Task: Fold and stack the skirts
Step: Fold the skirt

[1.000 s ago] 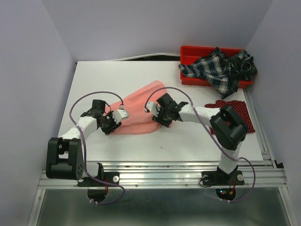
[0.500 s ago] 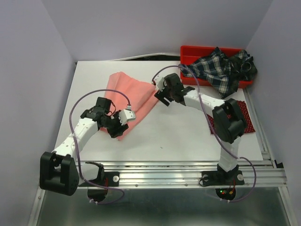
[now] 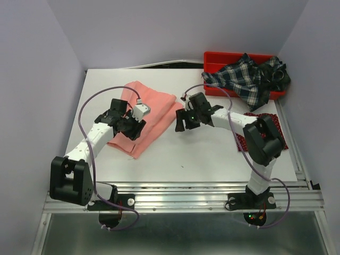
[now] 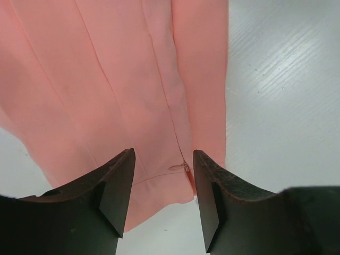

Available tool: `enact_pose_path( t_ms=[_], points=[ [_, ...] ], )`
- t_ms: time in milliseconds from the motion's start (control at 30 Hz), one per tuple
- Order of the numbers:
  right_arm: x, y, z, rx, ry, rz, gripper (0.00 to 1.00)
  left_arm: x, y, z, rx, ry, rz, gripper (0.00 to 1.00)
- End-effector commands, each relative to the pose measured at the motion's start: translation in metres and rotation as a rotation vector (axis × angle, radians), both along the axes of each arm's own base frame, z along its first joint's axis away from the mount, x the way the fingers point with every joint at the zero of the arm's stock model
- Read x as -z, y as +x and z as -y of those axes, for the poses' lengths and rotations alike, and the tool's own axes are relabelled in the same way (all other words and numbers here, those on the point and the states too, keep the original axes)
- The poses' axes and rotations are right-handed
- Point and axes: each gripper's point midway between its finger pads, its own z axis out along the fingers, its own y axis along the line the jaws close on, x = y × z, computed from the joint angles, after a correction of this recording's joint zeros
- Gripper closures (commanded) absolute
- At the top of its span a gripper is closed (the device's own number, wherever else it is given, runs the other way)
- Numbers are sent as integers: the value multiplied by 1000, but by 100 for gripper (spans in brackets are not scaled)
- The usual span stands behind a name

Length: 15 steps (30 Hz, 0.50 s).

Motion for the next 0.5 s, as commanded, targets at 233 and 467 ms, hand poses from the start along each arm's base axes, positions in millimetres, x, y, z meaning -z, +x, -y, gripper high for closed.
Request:
enact_pose_path(
  t_ms=[233,467],
  points=[
    [59,31,-42,140,125,-201,38,32,-5,-10,-51,101,-49,41],
    [77,88,-66,178,141,-142,83,61,-18,3,28,124,-130,56]
  ],
)
